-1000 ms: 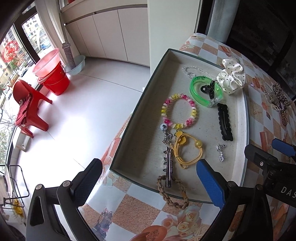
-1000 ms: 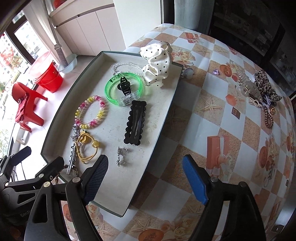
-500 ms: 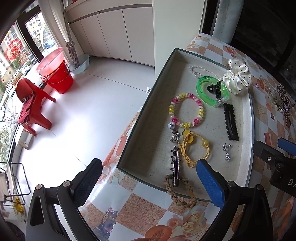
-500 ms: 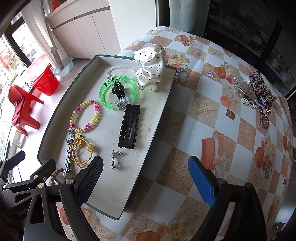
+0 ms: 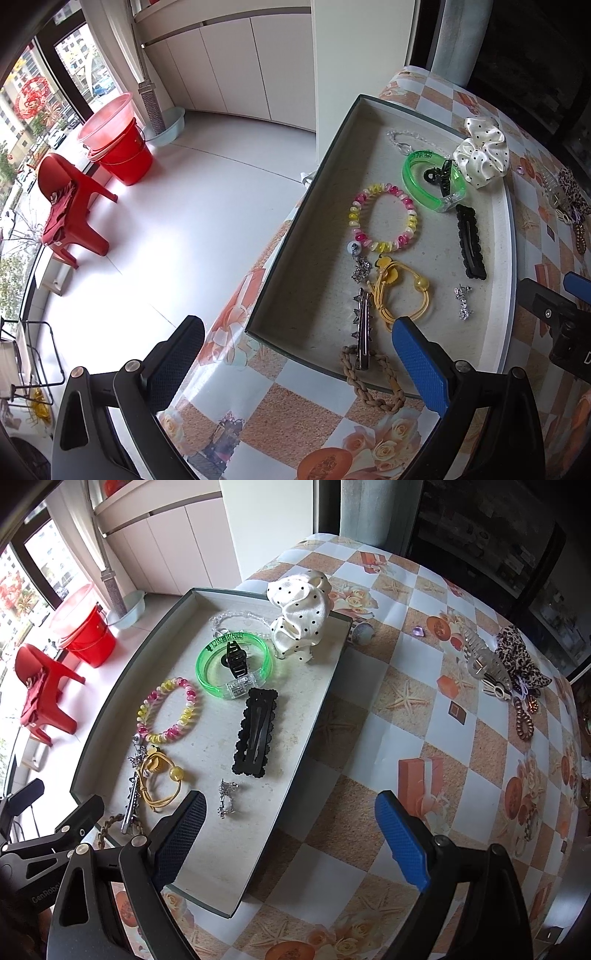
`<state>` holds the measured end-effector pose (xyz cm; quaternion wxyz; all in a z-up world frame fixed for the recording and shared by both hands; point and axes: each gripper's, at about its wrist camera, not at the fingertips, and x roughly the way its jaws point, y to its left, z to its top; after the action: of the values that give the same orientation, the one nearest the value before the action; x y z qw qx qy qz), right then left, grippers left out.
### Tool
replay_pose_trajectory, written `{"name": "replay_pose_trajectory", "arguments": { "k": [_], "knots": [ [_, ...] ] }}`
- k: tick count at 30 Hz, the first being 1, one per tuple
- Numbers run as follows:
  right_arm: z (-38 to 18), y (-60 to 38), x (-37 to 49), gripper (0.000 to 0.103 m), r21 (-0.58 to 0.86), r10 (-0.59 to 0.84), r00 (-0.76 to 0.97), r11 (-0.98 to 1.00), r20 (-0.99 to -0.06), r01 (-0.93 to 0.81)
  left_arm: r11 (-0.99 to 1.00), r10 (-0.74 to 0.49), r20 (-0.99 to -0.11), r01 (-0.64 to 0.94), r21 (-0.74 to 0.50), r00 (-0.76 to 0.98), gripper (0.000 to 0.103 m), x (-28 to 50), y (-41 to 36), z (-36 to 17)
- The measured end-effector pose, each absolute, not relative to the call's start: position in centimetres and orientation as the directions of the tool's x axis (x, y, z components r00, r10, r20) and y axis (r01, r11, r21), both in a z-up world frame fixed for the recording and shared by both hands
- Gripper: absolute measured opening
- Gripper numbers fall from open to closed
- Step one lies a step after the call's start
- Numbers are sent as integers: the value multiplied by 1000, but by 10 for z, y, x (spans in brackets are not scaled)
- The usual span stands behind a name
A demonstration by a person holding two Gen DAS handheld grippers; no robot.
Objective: Organize jewelry
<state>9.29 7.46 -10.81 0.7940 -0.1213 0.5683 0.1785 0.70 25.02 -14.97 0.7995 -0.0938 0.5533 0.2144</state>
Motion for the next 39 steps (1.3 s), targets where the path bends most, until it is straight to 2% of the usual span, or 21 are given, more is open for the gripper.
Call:
{"name": "replay_pose_trajectory", "arguments": {
  "k": [39],
  "knots": [
    [-104, 75, 91, 94, 7, 149, 293, 901, -944, -434, 880, 251, -929, -463, 103, 271, 103, 0, 254, -155]
  ]
}}
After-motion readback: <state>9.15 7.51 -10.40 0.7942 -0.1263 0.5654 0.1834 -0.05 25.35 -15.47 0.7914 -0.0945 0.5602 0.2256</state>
